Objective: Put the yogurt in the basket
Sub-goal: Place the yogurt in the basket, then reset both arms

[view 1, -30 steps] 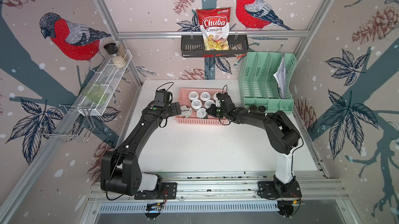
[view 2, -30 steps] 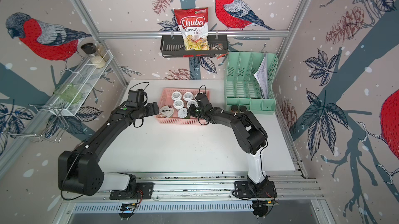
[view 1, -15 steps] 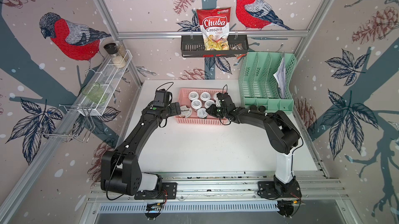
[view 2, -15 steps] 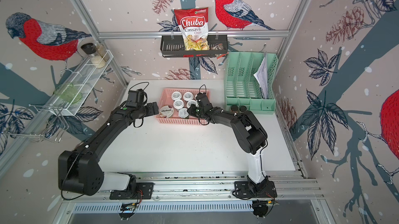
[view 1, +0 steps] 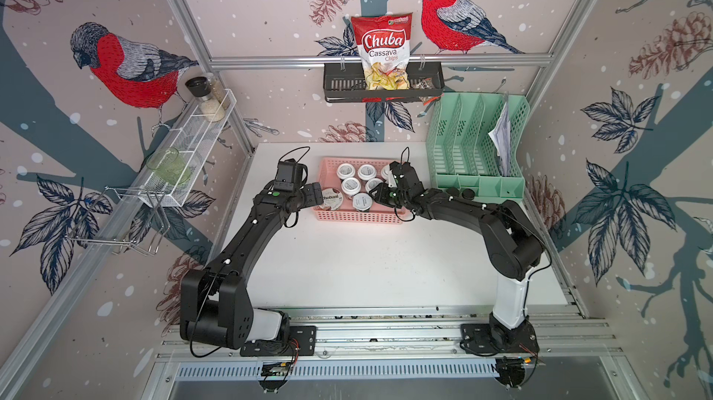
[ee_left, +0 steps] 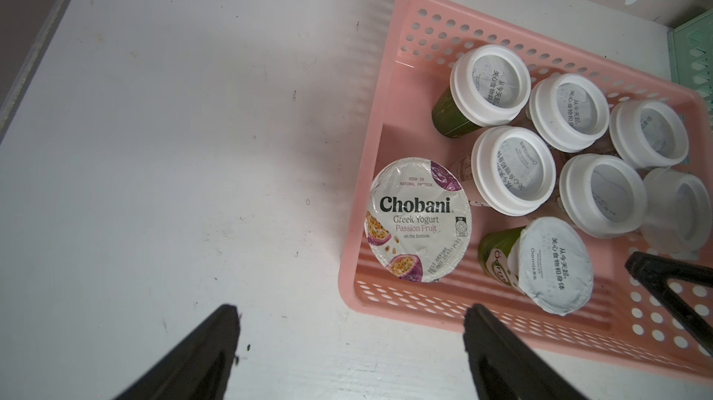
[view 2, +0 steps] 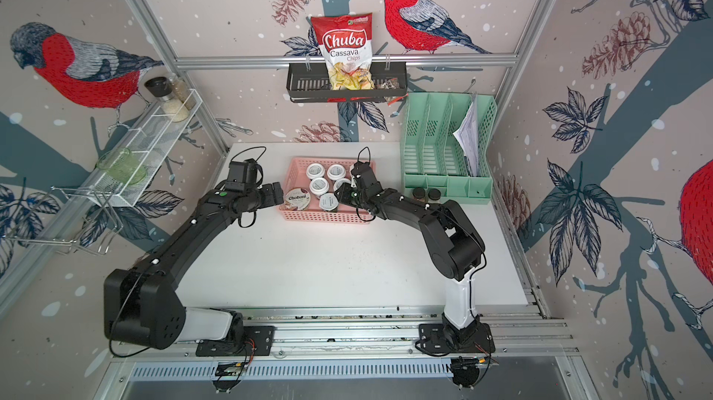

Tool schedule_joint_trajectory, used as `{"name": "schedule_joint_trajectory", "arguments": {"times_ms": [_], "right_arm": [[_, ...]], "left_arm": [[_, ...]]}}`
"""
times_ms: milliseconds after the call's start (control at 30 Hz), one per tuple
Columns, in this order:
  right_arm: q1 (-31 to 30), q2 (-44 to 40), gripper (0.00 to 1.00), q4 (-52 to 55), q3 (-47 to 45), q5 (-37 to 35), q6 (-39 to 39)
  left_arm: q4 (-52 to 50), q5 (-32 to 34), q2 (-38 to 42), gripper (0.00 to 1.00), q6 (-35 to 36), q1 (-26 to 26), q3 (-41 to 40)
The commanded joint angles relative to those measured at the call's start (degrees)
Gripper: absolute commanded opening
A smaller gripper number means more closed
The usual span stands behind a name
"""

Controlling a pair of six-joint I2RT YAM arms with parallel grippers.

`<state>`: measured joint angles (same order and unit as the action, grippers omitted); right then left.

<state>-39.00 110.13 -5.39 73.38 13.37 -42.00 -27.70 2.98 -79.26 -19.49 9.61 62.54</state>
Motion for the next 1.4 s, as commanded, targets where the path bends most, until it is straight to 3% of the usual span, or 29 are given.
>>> {"name": "schedule_joint_trajectory", "arguments": {"times_ms": [0,167,333,367,433,467,533,600,667,767,833,867,900,1033,1100,1133,1167,1233,1367], "right_arm": [[-0.3,-1.6,0.35,1.2,0.0,-1.9,1.5],[-2.5,-8.8,0.39,0.7,-1.8,-8.6,5.5],[-5.0,-24.7,0.59,-5.6,-12.7,-27.1,14.6],[-4.7,-28.5,0.70,-8.1,-16.2,-32.0,16.2],[-2.8,-35.9,0.98,-20.8,-27.2,-35.1,24.9],[-1.7,-40.1,1.00,-28.4,-33.4,-37.2,30.2],[1.6,-44.4,1.00,-42.0,-44.4,-37.0,42.3],[5.7,-46.1,1.00,-49.2,-51.0,-36.7,50.8],[11.2,-45.7,1.00,-45.0,-51.4,-40.6,44.5],[21.0,-43.2,1.00,-44.1,-54.8,-37.4,35.0],[23.8,-40.1,0.99,-48.8,-56.0,-40.6,33.5],[25.2,-39.8,0.98,-45.3,-53.9,-38.5,33.9],[26.3,-38.6,0.95,-49.5,-54.9,-37.7,35.1],[29.6,-30.3,0.95,-67.3,-58.7,-34.9,35.2],[30.8,-23.3,0.92,-74.1,-59.2,-34.0,34.4],[31.2,-19.3,0.87,-81.7,-60.0,-34.1,34.8],[30.3,-19.2,0.90,-84.8,-61.9,-33.8,36.6],[29.4,-23.4,0.90,-80.2,-62.1,-31.5,38.0],[30.3,-19.0,0.88,-77.6,-57.8,-31.5,37.2]], "left_arm": [[0.5,-0.5,0.7,0.94,0.5,-0.4,0.0],[3.3,-2.2,2.8,0.95,1.4,-0.4,-0.7],[13.9,-1.7,10.9,0.96,1.4,-0.6,-6.1],[17.3,-1.4,12.8,0.96,0.8,-0.7,-8.5],[25.1,5.1,16.5,0.96,-0.5,-0.3,-13.7],[31.1,8.1,18.3,0.96,1.7,0.1,-18.3],[45.4,12.0,20.3,0.96,6.8,1.3,-26.9],[58.4,10.7,21.1,0.96,12.8,1.1,-35.2],[65.9,10.6,20.5,0.96,14.7,-0.7,-41.0],[69.3,7.2,15.7,0.96,21.2,-4.5,-44.9],[74.2,5.4,11.7,0.96,22.9,-5.7,-46.9],[76.7,3.6,8.9,0.96,22.1,-6.9,-47.2],[80.4,2.3,6.0,0.96,21.1,-7.7,-47.9],[89.1,0.0,-0.9,0.96,19.3,-8.6,-46.7],[100.0,0.0,-7.9,0.96,19.1,-8.8,-49.4],[100.7,-0.4,-9.3,0.96,19.0,-9.1,-49.1],[94.7,-0.7,-7.8,0.96,18.9,-9.2,-47.6],[98.4,-1.7,-9.1,0.96,17.9,-10.1,-48.0],[94.5,-1.9,-8.7,0.96,18.2,-10.2,-46.7]]}}
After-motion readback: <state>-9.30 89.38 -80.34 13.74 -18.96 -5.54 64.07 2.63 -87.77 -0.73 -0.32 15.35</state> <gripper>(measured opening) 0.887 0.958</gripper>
